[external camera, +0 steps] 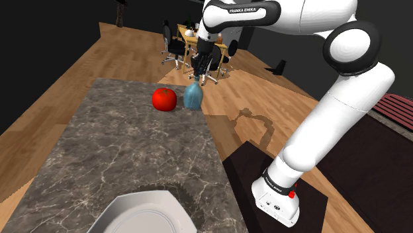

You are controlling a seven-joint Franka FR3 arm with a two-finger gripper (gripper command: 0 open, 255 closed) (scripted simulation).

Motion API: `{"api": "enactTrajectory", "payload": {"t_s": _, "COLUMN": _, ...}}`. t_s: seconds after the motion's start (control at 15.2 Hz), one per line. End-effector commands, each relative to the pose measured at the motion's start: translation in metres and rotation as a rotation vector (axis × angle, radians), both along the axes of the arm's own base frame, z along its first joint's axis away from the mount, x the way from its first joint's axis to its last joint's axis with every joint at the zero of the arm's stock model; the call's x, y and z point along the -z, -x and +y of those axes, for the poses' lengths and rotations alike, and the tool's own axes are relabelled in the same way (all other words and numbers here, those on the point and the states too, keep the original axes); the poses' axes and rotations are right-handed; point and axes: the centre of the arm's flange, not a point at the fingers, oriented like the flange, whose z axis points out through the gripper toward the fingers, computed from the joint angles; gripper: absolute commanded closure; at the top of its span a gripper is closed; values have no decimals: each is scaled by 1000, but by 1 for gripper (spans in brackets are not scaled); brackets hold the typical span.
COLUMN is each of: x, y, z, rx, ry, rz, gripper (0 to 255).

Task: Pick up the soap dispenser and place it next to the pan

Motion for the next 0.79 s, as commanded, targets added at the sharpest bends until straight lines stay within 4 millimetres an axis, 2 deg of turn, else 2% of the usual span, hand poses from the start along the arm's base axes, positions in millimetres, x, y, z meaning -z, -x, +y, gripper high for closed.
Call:
{"api": "enactTrajectory", "payload": {"t_s": 0.0, "x": -11, "y": 0, "z": 0, "rx": 0, "ry": 0, "rz": 0, "gripper": 255}}
{"api": "enactTrajectory", "payload": {"t_s": 0.73, "x": -69, "y": 0, "z": 0, "rx": 0, "ry": 0, "rz": 0, "gripper": 255}}
